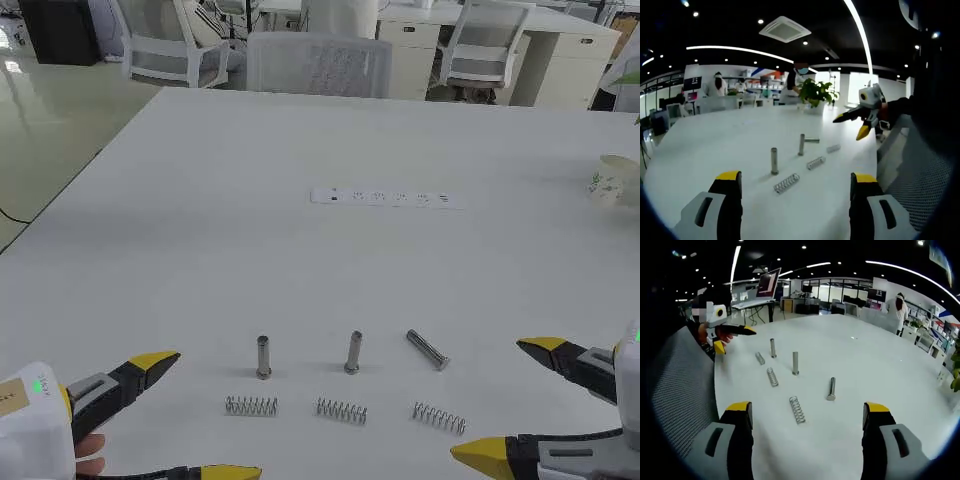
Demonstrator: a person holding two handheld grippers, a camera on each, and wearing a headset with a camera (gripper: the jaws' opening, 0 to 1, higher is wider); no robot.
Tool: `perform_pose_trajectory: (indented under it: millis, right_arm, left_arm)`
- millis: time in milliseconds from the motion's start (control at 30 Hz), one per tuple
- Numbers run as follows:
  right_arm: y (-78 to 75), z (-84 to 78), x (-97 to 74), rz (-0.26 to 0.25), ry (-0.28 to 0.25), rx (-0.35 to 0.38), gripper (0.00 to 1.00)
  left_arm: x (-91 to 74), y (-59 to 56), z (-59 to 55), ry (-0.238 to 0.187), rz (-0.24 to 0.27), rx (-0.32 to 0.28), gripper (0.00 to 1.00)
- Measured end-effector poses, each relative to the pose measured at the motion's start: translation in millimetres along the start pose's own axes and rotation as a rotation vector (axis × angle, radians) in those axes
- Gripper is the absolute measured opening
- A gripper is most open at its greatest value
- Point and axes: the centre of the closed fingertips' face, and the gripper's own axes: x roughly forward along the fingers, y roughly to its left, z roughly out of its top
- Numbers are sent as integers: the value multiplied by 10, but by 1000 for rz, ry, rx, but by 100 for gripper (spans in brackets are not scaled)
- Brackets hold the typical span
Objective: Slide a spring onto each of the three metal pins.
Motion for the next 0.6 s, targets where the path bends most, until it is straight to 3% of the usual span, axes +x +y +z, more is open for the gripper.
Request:
perform_pose_trajectory:
  millis: [600]
  right_arm:
    - [4,-46,13,4,14,4,91]
  left_arm:
    - [4,38,-14,7,8,9,84]
